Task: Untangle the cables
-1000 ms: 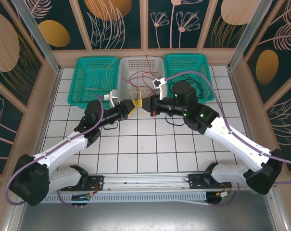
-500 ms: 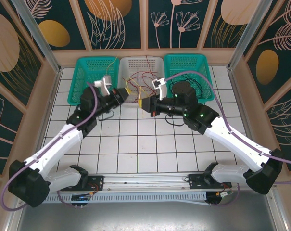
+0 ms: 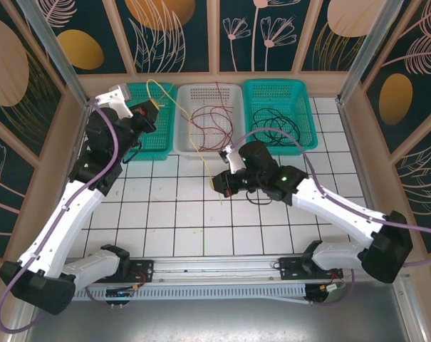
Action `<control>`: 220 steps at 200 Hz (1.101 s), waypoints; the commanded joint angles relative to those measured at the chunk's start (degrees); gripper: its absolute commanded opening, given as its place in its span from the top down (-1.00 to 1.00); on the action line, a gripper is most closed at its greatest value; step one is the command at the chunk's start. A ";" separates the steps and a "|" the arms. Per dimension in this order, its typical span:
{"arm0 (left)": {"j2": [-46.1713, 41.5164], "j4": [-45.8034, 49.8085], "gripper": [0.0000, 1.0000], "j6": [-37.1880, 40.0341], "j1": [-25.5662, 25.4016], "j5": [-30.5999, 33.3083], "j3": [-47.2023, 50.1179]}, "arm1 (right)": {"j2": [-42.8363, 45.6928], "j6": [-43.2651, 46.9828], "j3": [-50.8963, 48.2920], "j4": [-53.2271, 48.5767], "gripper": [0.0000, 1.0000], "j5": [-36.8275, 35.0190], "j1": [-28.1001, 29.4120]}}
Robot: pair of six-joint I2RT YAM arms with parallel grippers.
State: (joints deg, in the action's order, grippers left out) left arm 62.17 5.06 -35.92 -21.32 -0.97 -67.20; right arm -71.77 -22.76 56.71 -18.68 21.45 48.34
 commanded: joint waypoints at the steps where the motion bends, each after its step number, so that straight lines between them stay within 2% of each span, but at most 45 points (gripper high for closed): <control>1: -1.75 -0.36 1.00 2.79 0.05 -0.72 -1.32 | -4.16 1.32 -0.20 -5.39 1.00 -7.79 -0.97; 40: -3.87 -0.28 1.00 2.91 0.05 -5.62 0.08 | -10.14 1.23 2.92 -8.70 1.00 -13.92 -2.11; 65: -4.59 3.45 1.00 4.85 0.02 -7.33 1.37 | -10.84 1.41 4.46 -10.45 1.00 -17.82 -2.19; 106: -6.89 9.00 1.00 6.12 0.04 -14.43 7.17 | -10.80 -0.53 8.19 -19.53 1.00 -37.11 -2.75; 128: -9.89 11.60 1.00 6.21 0.05 -17.35 11.02 | -10.37 -2.28 11.79 -25.97 1.00 -46.89 -6.38; 163: -10.98 17.07 1.00 8.59 0.00 -20.85 14.84 | -7.09 -1.34 15.59 -25.96 1.00 -48.25 -16.20; 177: -10.24 18.95 1.00 9.95 -0.17 -23.85 15.67 | -6.63 -0.01 18.17 -25.37 1.00 -48.11 -16.70; 186: -10.14 20.13 1.00 10.77 -0.74 -24.25 16.20 | -6.80 0.83 20.04 -25.42 1.00 -48.39 -18.93; 201: -9.72 23.29 1.00 13.11 -3.10 -22.64 16.42 | -7.59 2.56 22.91 -25.80 1.00 -49.35 -20.29; 220: -7.66 28.64 1.00 15.56 -7.64 -16.10 15.89 | -8.75 5.62 26.29 -25.97 1.00 -51.91 -22.25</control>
State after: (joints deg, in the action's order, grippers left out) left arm 52.77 25.34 -25.17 -24.86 -21.32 -51.37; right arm -80.40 -20.93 78.43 -43.33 -25.04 28.14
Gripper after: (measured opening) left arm 0.049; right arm 0.045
